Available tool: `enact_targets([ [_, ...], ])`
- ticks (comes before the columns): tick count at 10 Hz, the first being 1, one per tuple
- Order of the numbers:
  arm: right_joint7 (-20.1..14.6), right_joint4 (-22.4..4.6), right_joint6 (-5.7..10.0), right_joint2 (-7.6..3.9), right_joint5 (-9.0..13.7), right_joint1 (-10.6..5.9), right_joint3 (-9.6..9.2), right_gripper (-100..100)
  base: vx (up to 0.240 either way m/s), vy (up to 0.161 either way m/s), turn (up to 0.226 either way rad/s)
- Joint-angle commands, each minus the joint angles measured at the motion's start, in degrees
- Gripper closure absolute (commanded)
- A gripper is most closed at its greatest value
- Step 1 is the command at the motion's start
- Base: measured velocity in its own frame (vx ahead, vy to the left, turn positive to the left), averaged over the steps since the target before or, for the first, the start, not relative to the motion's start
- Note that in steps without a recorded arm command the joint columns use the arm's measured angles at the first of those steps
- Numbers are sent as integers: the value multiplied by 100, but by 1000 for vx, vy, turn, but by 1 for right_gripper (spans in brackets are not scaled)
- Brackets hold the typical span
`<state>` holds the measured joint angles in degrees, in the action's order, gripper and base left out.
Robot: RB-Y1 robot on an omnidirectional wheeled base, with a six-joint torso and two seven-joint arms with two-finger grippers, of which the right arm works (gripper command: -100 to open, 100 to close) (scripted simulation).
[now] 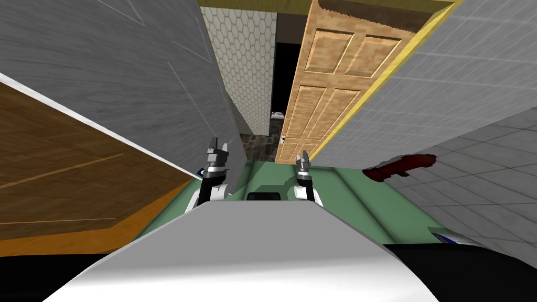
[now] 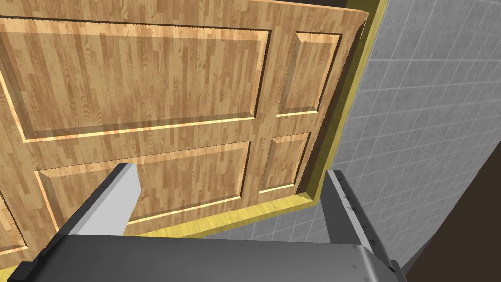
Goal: Pull the door open
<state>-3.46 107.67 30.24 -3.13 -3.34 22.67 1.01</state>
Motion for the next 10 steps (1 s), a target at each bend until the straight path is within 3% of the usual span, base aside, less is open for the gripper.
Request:
enact_targets([
  [1, -8, -265, 74, -43, 32, -100, 26, -100, 99, -12, 34],
  [10, -49, -1887, 455, -242, 218, -809, 184, -100, 97, -8, 28],
])
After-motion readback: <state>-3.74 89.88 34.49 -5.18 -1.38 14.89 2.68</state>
